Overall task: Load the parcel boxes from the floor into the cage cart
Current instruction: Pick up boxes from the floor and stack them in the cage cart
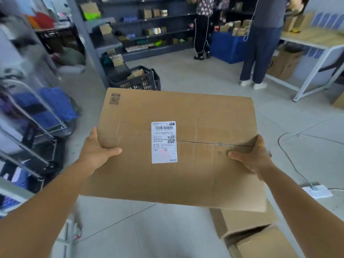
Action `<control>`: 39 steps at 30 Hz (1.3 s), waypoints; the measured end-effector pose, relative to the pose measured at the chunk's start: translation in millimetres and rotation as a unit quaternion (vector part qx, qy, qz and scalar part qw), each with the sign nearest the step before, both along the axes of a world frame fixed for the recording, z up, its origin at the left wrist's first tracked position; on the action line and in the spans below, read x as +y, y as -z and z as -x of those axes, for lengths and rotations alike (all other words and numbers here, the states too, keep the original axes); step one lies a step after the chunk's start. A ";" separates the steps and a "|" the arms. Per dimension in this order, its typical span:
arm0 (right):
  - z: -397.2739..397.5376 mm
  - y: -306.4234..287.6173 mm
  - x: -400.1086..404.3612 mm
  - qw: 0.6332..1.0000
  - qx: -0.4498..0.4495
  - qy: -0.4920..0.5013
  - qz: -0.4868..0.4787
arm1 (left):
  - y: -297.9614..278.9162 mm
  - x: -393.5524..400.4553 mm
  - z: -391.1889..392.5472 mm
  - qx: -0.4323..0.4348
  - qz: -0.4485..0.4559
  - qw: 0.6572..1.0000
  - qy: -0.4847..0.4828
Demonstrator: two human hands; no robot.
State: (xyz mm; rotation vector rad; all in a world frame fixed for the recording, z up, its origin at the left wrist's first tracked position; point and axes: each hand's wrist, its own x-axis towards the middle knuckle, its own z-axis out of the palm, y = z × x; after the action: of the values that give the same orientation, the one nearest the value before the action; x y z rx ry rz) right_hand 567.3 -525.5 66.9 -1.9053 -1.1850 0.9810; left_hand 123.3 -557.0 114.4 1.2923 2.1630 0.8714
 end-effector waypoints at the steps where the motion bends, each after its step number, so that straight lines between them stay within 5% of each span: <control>1: 10.4 -8.1 4.1 1.000 -0.002 -0.015 -0.008 | -9.6 -10.2 8.8 -0.005 -0.005 1.000 -0.014; 11: 131.6 -76.1 43.3 0.980 0.018 -0.188 -0.066 | -73.4 -119.5 87.2 0.014 -0.066 0.983 -0.169; 19: 247.1 -114.7 34.9 0.936 0.048 -0.336 -0.097 | -112.2 -235.2 116.8 0.030 -0.097 0.938 -0.330; 39: 540.3 -185.5 -173.4 0.776 0.091 -0.609 -0.137 | -151.2 -582.7 171.3 0.051 -0.176 0.781 -0.597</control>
State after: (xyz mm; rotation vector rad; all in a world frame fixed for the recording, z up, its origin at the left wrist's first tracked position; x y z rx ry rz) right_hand 27.1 -698.9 252.4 -0.5938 -2.3223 1.4256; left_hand -48.1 -1139.8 265.7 -0.1532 2.9242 1.7258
